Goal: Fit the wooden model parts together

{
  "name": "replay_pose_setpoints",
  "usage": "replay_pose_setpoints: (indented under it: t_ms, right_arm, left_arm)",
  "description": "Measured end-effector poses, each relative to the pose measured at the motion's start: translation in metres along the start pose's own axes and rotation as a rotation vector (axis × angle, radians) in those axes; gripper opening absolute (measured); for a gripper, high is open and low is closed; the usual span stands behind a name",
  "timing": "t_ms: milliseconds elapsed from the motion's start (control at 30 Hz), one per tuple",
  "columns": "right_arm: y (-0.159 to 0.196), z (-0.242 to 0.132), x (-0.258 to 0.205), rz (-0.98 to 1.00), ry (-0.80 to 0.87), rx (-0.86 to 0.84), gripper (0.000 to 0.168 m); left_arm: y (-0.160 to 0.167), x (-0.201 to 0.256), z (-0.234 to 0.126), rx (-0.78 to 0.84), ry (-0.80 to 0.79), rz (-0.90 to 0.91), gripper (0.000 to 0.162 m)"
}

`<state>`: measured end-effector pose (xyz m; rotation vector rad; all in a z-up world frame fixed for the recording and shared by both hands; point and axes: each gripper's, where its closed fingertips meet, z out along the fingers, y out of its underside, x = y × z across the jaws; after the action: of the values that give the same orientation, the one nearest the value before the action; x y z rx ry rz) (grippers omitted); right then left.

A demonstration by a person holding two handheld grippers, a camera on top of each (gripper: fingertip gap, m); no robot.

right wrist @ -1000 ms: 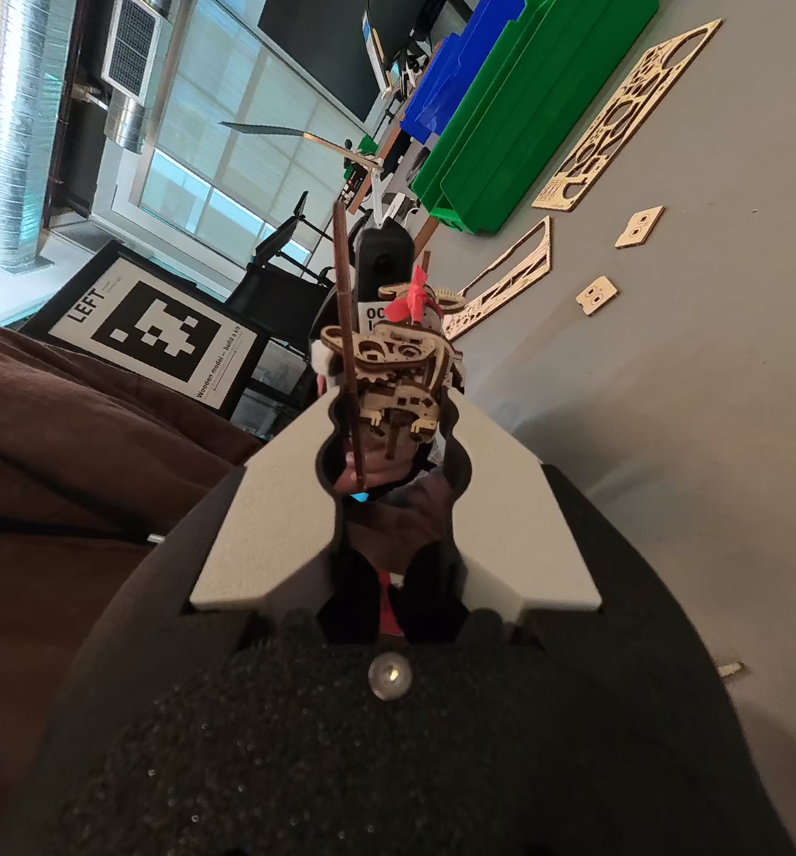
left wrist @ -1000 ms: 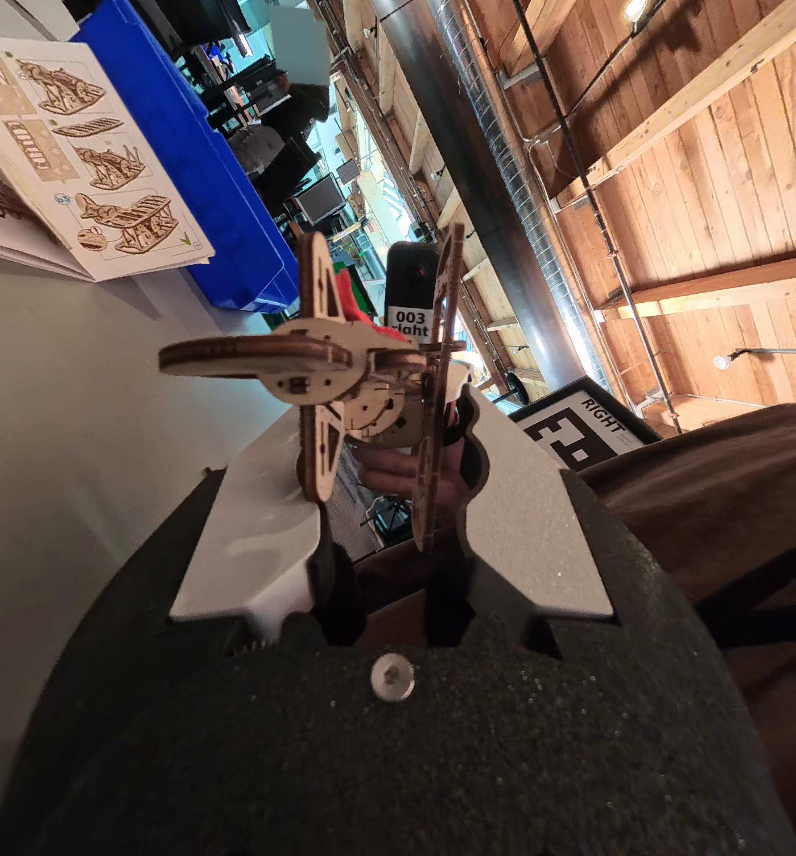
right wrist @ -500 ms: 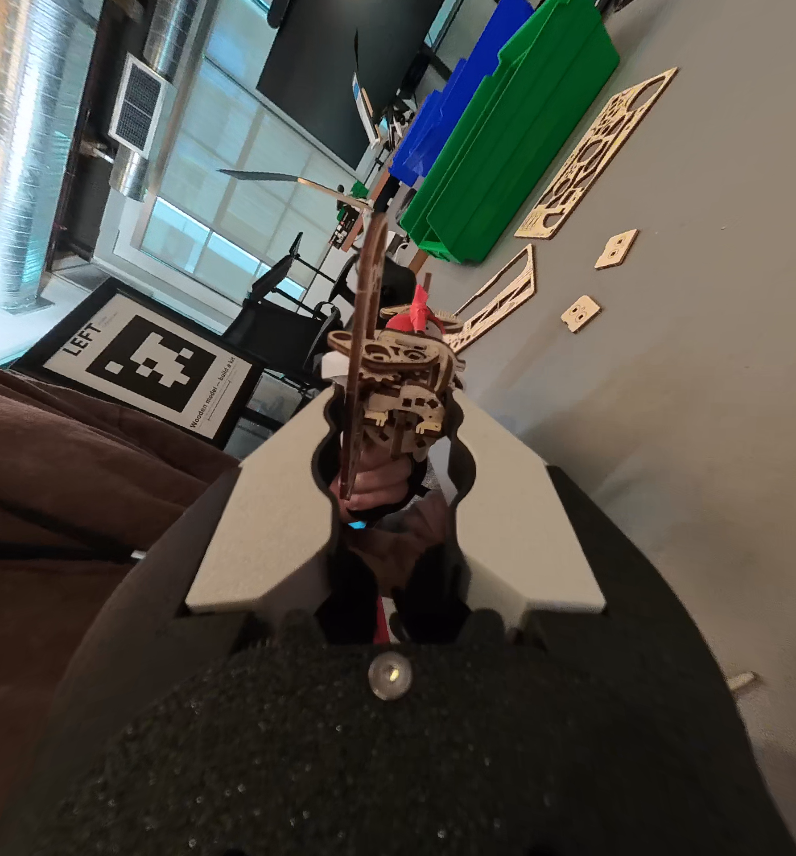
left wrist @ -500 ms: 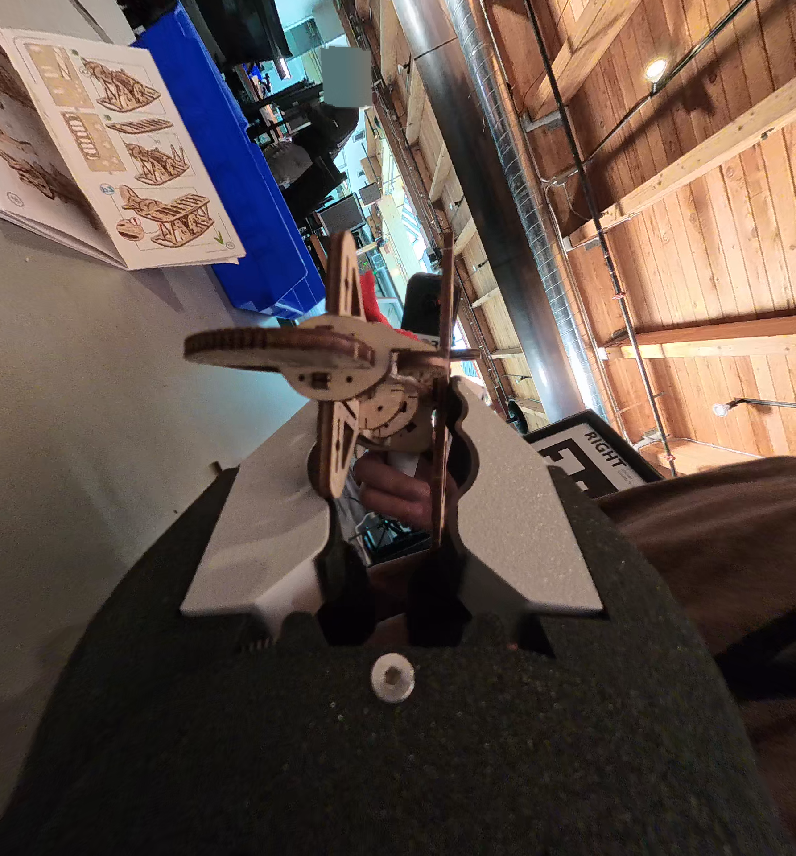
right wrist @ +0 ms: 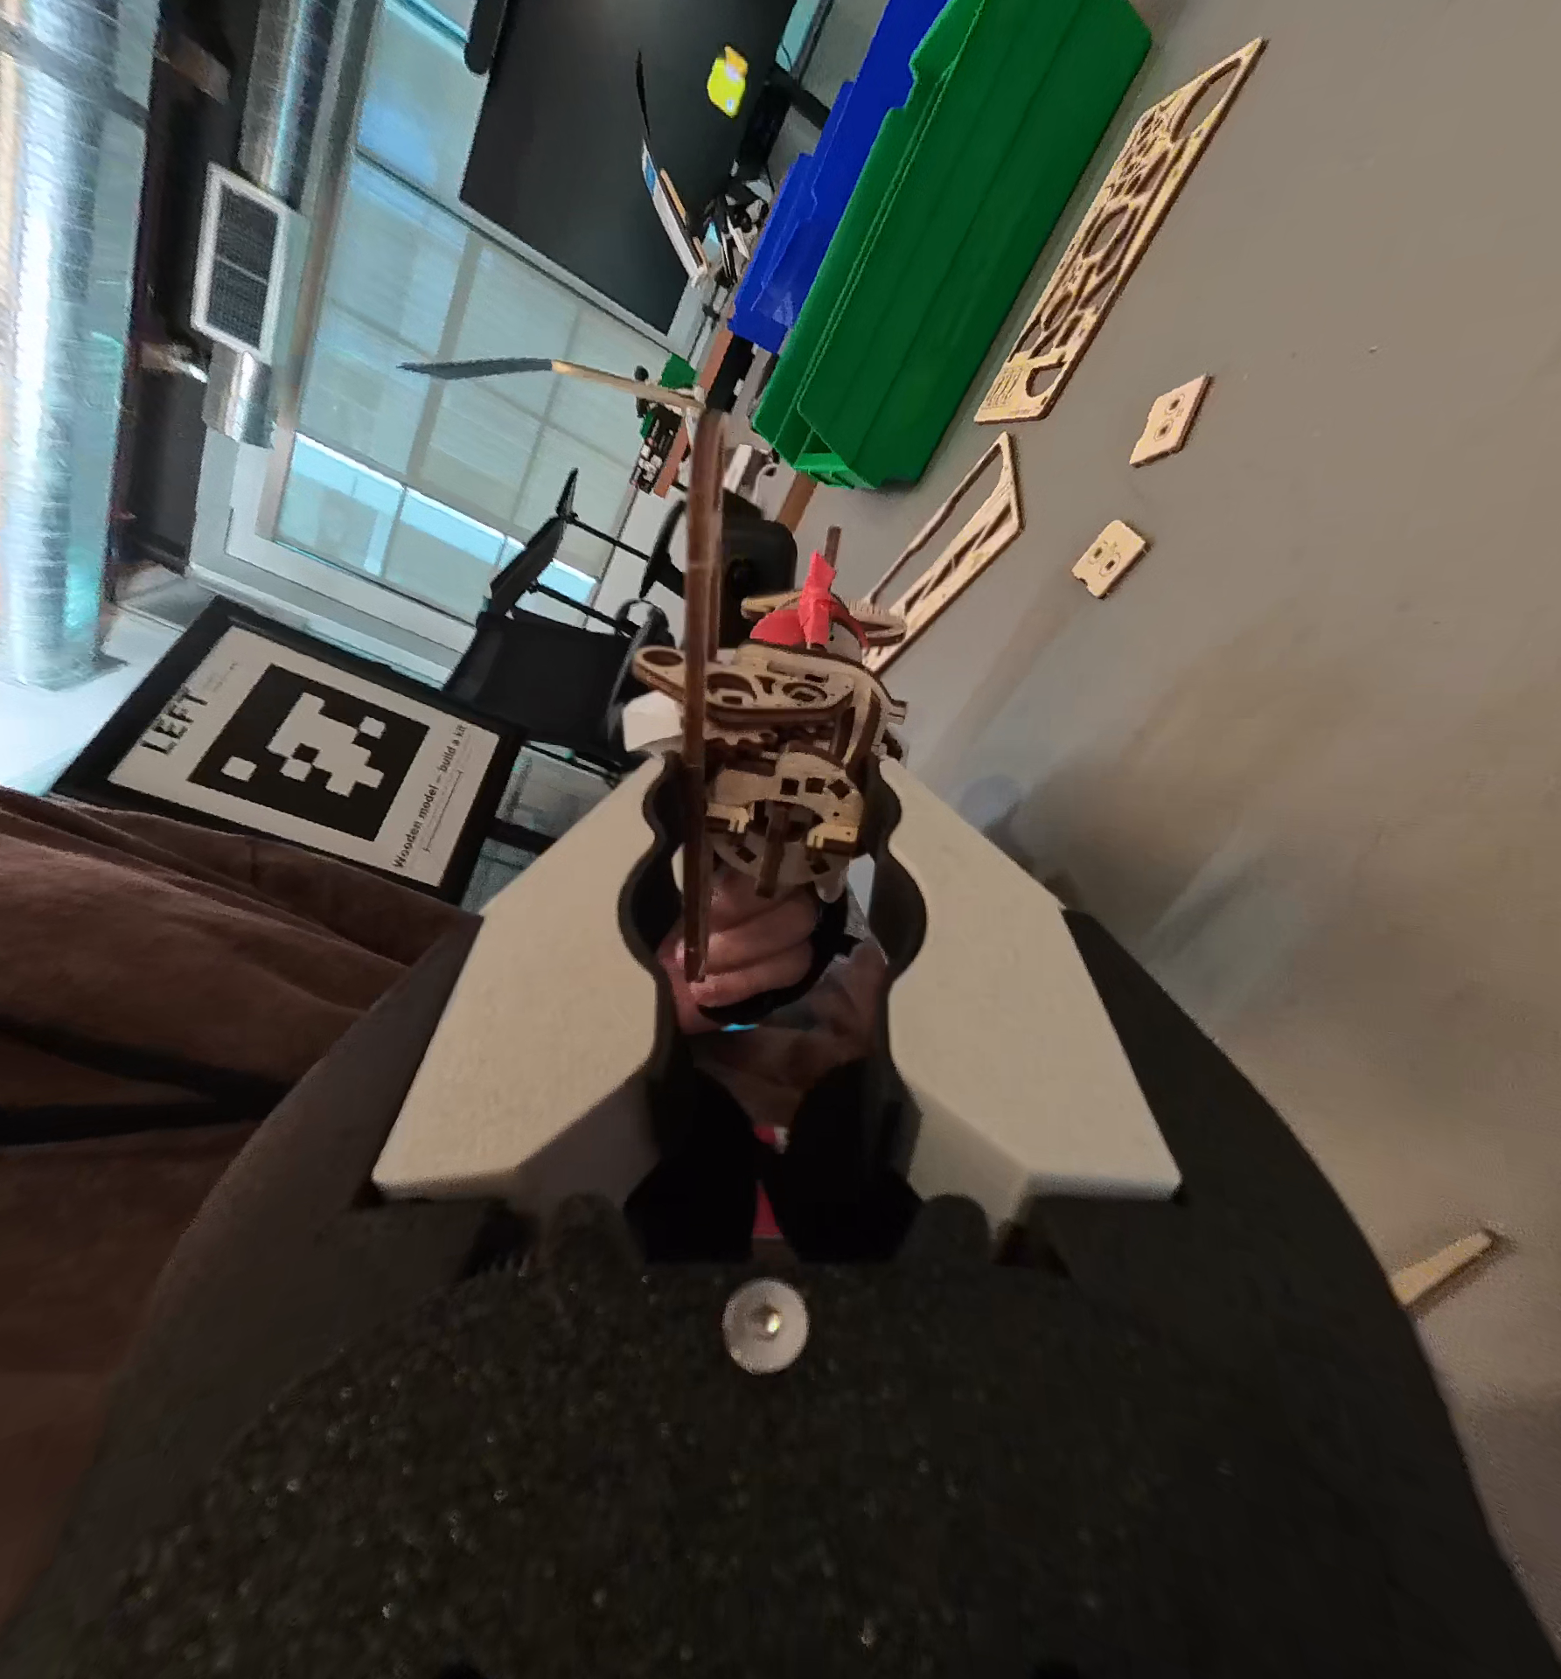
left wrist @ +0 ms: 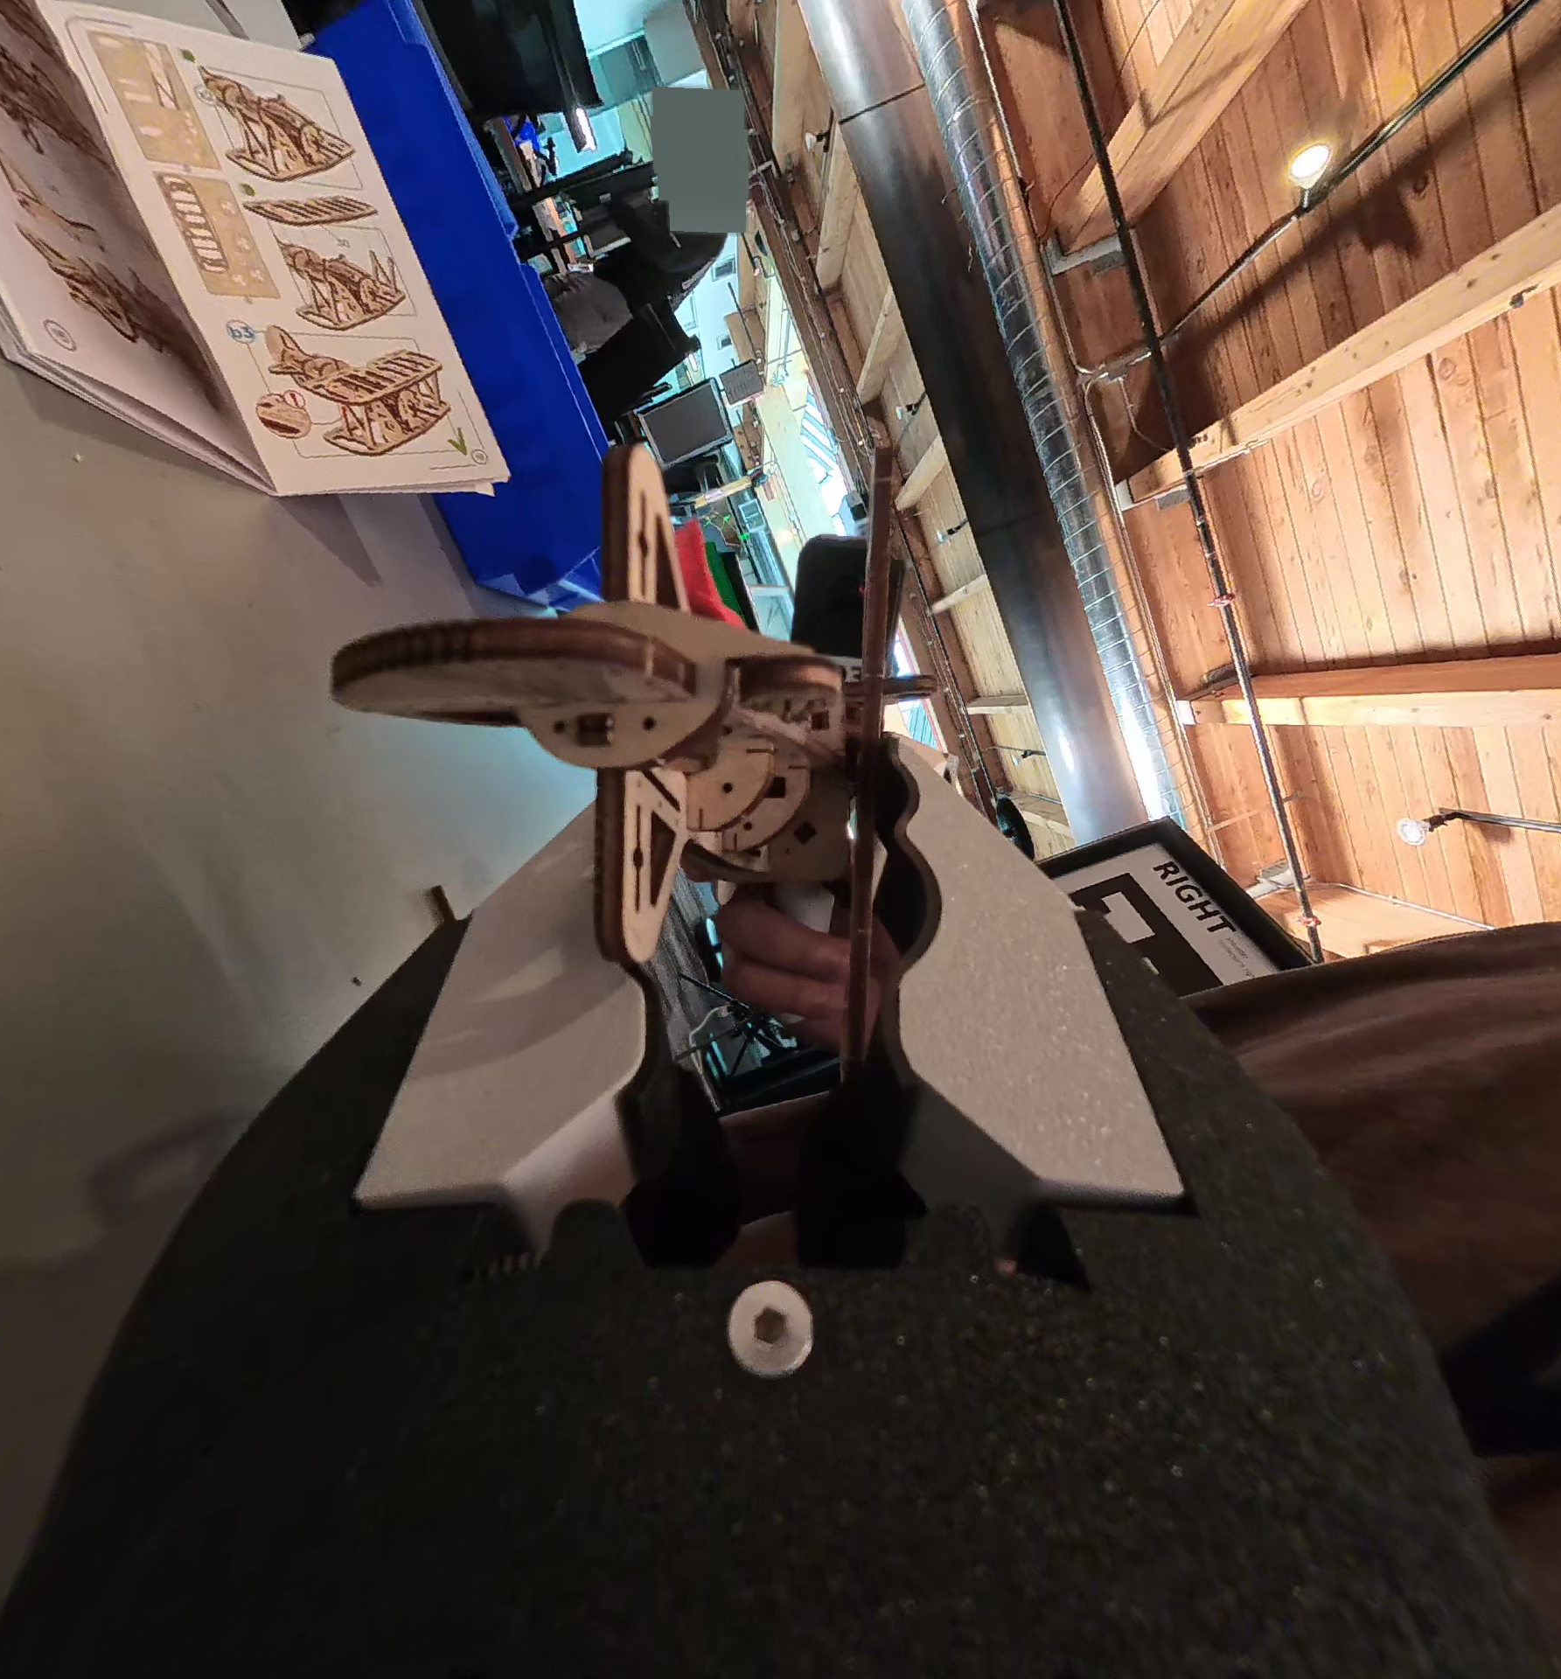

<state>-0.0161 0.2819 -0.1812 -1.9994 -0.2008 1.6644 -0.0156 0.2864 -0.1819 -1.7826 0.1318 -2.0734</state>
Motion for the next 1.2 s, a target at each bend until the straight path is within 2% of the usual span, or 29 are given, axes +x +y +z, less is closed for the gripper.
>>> replay_pose_setpoints:
  t_ms: [200,333,500,733,833,1033,1100,1200]
  right_arm:
    - [-0.001,0.003,0.003,0.128,-0.045,0.037,0.039]
    - [-0.001,0.003,0.005,0.117,-0.048,0.058,0.039]
    - [0.002,0.000,0.010,0.123,-0.036,0.030,0.038]
    - [0.005,0.001,0.006,0.153,-0.125,0.004,0.038]
    - [0.003,0.004,0.007,0.189,-0.140,0.031,0.041]
    - [0.006,0.009,0.013,0.130,-0.031,0.025,0.048]
    - [0.009,0.012,0.013,0.093,0.011,0.005,0.057]
    - [0.006,0.011,0.007,0.076,0.000,0.014,0.054]
  left_arm:
    - [0.000,-0.004,-0.001,-0.006,-0.038,0.036,0.043]
    - [0.000,-0.004,0.000,-0.001,-0.051,0.044,0.045]
    - [0.003,-0.010,0.003,-0.007,-0.023,-0.042,0.046]
    - [0.012,-0.005,-0.003,-0.102,-0.017,0.034,0.045]
    - [0.007,-0.007,-0.005,-0.080,-0.039,0.042,0.043]
    - [0.008,-0.011,-0.003,-0.048,-0.122,0.084,0.043]
    - [0.016,-0.010,0.004,-0.070,-0.148,0.116,0.043]
    - [0.018,-0.003,0.009,-0.060,-0.121,0.124,0.043]
